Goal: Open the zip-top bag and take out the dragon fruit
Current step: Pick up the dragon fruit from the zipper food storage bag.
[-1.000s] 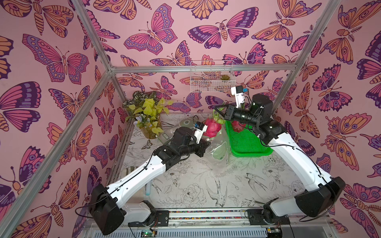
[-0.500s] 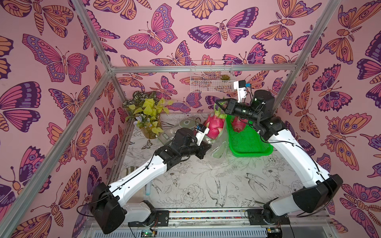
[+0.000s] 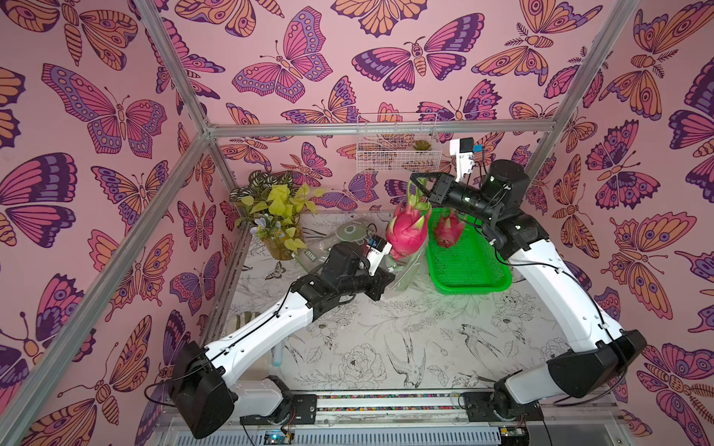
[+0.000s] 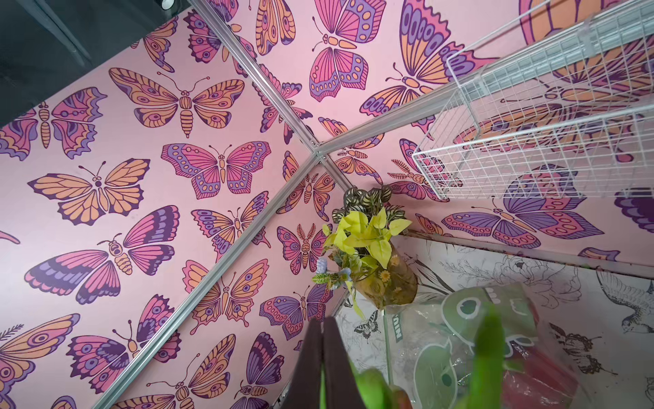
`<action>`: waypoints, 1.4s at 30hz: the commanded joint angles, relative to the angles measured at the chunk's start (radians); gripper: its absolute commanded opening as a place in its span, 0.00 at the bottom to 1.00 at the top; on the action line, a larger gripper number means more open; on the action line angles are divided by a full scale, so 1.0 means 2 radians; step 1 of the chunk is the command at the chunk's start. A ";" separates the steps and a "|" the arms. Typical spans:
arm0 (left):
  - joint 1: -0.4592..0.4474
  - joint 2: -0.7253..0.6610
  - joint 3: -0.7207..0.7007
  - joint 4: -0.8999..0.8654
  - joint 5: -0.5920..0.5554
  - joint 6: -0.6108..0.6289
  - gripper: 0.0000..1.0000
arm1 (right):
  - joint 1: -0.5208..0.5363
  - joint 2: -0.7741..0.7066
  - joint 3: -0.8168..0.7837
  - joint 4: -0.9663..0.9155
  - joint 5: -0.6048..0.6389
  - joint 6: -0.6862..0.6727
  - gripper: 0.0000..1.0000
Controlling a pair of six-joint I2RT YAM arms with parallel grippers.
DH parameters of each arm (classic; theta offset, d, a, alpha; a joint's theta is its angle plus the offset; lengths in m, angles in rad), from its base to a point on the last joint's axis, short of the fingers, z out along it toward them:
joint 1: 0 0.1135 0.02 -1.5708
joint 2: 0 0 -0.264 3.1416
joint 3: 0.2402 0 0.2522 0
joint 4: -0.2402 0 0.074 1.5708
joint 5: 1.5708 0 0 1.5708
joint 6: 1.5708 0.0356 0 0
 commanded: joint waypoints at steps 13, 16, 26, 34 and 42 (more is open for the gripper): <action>0.008 -0.023 0.002 -0.057 -0.010 -0.008 0.00 | -0.072 -0.035 0.067 0.036 -0.022 0.034 0.00; 0.010 -0.019 0.002 -0.061 -0.015 -0.009 0.00 | -0.080 -0.039 0.065 0.043 -0.020 0.045 0.00; 0.034 0.011 0.008 -0.055 0.015 -0.035 0.00 | -0.084 -0.038 0.067 0.068 -0.033 0.074 0.00; 0.033 -0.002 0.053 -0.006 0.048 -0.075 0.00 | -0.053 -0.033 -0.005 0.118 -0.076 0.094 0.00; 0.042 0.007 0.066 0.029 -0.001 -0.102 0.00 | -0.006 -0.023 -0.018 0.109 -0.101 0.069 0.00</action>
